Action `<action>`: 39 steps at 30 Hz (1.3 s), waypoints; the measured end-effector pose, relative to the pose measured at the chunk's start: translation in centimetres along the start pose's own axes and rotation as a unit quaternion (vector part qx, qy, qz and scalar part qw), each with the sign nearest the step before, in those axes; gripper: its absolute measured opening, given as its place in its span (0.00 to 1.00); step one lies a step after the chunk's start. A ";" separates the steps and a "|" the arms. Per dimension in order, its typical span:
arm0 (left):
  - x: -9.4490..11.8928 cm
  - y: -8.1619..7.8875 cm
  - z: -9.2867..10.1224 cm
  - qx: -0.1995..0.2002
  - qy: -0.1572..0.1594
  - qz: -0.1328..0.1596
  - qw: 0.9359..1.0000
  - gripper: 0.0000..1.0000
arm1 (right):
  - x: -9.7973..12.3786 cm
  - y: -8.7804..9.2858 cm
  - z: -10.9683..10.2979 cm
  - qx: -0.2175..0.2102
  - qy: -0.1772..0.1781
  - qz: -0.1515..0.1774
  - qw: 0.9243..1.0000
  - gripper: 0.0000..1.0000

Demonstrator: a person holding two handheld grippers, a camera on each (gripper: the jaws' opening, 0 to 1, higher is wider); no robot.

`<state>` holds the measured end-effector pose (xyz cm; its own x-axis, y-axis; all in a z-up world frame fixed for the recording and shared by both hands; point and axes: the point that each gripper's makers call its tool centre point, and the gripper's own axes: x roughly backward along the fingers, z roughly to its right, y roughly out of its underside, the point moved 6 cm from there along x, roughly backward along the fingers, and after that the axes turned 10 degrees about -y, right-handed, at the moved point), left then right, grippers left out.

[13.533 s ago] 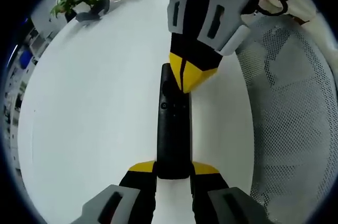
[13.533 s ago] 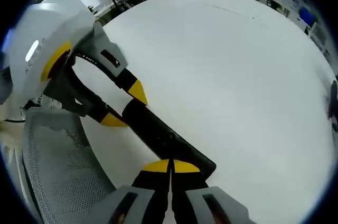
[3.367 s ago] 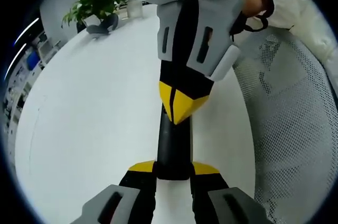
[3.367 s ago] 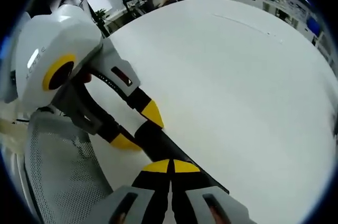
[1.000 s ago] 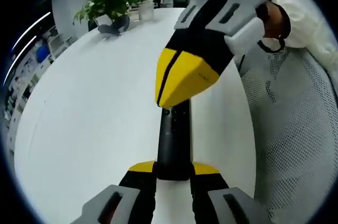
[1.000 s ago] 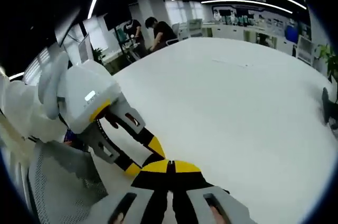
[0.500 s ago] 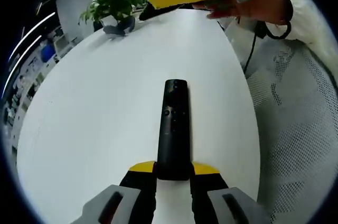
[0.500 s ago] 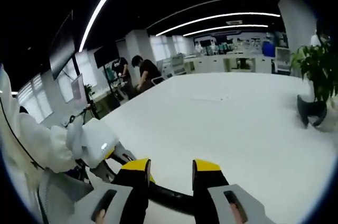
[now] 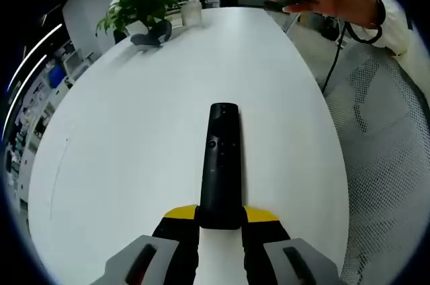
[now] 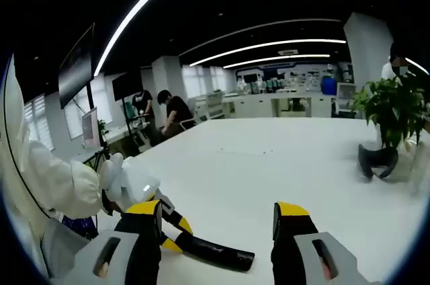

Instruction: Press the specified remote control buttons in sequence, fully releasing each button before pressing the next.

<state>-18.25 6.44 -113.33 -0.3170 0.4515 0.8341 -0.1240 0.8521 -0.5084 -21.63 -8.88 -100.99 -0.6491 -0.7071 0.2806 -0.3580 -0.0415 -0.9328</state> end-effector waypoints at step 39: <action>-4.8 -1.5 -16.3 -0.037 -0.044 -0.023 0.998 0.22 | 0.8 2.1 2.8 -0.017 0.080 -0.008 0.997 0.89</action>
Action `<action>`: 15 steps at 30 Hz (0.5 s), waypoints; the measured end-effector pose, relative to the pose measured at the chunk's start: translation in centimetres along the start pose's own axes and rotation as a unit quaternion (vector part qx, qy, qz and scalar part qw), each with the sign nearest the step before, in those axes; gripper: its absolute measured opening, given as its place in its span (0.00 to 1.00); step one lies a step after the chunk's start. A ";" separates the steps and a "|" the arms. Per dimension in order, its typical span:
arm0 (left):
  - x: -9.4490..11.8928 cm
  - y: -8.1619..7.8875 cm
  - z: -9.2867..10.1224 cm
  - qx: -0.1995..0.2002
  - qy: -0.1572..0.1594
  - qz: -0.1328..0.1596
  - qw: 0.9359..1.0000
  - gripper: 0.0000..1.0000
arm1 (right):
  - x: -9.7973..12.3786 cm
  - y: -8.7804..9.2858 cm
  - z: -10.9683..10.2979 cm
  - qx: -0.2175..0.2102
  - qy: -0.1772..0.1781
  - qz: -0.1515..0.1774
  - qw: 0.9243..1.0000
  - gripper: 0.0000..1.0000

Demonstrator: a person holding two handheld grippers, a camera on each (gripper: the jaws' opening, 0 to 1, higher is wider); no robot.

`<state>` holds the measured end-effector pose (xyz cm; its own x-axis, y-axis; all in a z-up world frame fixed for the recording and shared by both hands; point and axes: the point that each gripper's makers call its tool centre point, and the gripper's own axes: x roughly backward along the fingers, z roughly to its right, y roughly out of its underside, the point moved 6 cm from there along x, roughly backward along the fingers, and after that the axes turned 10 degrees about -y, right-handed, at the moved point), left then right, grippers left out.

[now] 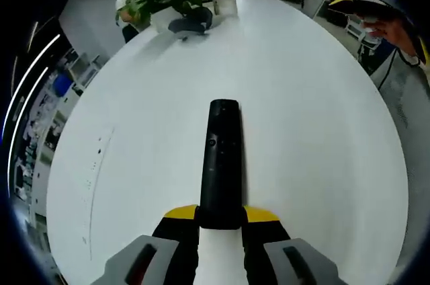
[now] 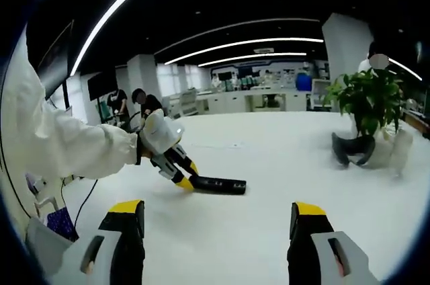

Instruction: Press the specified remote control buttons in sequence, fully releasing each button before pressing the next.

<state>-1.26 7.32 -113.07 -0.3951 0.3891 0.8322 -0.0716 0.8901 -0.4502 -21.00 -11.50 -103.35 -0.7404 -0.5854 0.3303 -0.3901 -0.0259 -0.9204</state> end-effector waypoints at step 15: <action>-1.9 -0.5 -3.8 -0.015 0.003 -0.015 1.000 0.22 | -0.3 0.6 0.1 -0.015 0.003 -0.009 1.000 0.88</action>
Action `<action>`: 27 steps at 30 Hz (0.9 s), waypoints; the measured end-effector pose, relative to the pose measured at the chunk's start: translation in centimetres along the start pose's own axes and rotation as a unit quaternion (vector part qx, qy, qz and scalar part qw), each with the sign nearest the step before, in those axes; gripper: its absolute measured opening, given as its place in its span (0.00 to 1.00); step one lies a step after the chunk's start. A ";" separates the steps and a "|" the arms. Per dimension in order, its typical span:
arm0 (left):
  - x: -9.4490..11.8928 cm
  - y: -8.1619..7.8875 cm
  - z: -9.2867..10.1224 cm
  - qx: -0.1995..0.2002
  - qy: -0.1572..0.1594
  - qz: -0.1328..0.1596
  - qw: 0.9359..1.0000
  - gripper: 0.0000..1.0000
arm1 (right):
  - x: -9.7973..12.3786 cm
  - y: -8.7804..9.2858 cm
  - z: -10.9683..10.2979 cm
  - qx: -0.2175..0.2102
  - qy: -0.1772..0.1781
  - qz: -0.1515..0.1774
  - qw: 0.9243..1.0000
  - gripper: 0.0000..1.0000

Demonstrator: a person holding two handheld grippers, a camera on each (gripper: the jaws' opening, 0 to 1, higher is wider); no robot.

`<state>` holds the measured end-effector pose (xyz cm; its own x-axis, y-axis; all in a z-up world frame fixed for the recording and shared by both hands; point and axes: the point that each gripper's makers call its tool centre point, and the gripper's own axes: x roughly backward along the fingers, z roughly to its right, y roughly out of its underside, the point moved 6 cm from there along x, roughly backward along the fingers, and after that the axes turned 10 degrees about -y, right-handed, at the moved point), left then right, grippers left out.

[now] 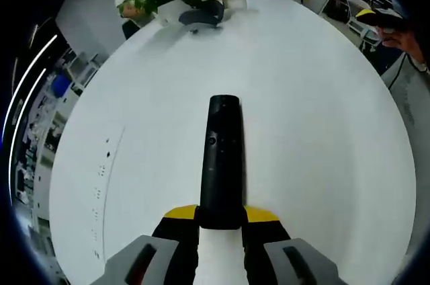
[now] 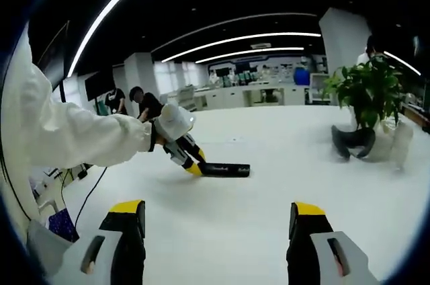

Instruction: Press the specified remote control buttons in sequence, fully releasing each button before pressing the next.

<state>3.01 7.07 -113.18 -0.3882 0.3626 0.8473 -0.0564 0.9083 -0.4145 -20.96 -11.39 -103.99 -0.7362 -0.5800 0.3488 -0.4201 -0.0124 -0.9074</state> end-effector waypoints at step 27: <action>-1.1 0.1 -2.2 0.002 0.017 0.007 1.000 0.32 | 0.2 0.1 -0.1 -0.008 0.002 0.005 1.000 0.88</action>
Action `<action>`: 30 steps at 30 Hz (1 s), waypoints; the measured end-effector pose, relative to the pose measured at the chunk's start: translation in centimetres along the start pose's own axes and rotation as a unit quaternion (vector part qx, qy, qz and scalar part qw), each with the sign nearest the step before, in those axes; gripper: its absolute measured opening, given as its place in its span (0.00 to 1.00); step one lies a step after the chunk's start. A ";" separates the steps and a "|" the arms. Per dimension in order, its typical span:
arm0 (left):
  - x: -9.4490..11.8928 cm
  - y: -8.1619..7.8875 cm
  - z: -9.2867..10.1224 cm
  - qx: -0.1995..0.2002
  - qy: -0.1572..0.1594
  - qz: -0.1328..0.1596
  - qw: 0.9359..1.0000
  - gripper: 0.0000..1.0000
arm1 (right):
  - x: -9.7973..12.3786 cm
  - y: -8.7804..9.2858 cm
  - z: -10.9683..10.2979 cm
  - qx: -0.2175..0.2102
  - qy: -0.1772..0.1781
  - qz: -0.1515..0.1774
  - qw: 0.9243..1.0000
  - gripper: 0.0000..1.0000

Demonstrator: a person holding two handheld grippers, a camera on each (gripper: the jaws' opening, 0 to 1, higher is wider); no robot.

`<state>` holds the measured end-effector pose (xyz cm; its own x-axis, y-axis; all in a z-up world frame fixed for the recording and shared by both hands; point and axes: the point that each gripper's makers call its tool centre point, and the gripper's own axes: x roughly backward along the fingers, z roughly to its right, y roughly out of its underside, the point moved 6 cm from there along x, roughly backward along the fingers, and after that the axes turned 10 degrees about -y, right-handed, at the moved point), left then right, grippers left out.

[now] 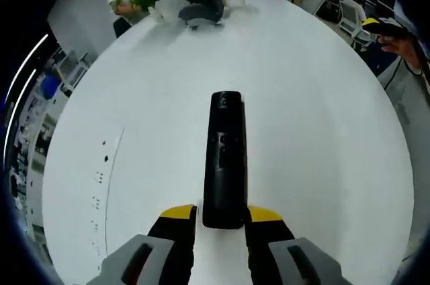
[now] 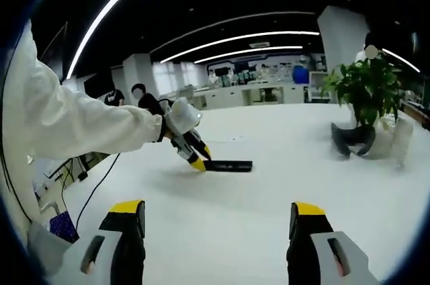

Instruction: Press the specified remote control buttons in sequence, fully releasing each button before pressing the next.

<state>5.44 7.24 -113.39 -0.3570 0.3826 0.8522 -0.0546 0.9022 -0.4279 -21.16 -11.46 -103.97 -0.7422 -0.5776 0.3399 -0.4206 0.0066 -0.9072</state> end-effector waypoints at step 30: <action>11.2 1.5 8.9 0.256 -0.118 0.127 0.951 0.65 | 1.5 -0.5 0.5 0.004 0.007 0.009 1.000 0.96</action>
<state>-6.92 11.07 -107.15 -0.6148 0.4649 0.6371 -0.3645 0.5488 -0.7523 -21.79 -12.78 -103.14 -0.7575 -0.5655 0.3261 -0.4021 0.0105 -0.9156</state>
